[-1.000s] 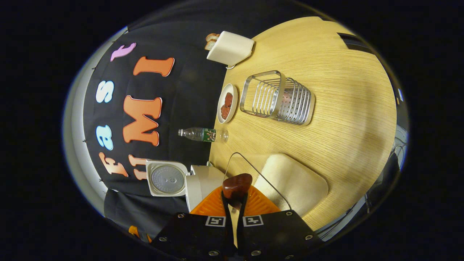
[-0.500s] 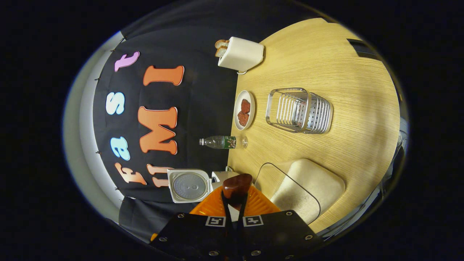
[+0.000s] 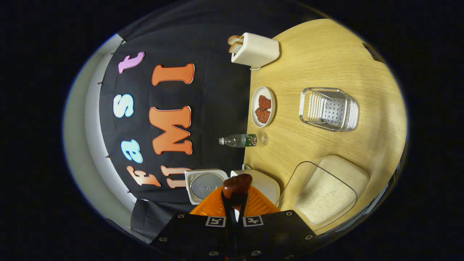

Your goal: Close the left gripper, press the button to open the rice cooker; take a wooden spoon from the chopstick holder with the right hand, scoop a spoonful of rice and pour it into the rice cooker, then put the wooden spoon back into the chopstick holder.

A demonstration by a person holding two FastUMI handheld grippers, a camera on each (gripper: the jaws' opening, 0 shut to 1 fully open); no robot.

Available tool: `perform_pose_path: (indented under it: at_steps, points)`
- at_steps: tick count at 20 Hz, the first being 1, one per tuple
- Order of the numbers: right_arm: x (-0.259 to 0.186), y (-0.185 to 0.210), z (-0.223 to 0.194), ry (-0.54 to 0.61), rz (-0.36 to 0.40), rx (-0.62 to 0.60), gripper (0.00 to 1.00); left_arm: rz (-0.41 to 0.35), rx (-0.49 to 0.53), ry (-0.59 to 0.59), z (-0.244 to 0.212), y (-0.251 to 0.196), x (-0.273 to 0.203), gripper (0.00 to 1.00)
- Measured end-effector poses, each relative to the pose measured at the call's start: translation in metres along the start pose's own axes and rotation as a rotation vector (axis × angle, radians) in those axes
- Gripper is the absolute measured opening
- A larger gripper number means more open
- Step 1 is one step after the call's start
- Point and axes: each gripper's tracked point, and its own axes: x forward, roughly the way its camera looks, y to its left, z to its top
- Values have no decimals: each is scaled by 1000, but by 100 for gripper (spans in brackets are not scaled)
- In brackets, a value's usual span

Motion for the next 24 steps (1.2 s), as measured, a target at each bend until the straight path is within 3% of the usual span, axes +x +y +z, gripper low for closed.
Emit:
perform_pose_path:
  at_steps: [12, 18, 24]
  points:
    - [97, 109, -35, 73, 66, -49, 3, -15, -25, 34, -24, 5, 2, 100]
    - [154, 154, -48, 43, 81, -119, 3, -9, -15, 61, -35, 14, 7, 100]
    - [197, 184, -57, -12, 92, -306, 3, -4, -21, 65, -38, 22, 16, 100]
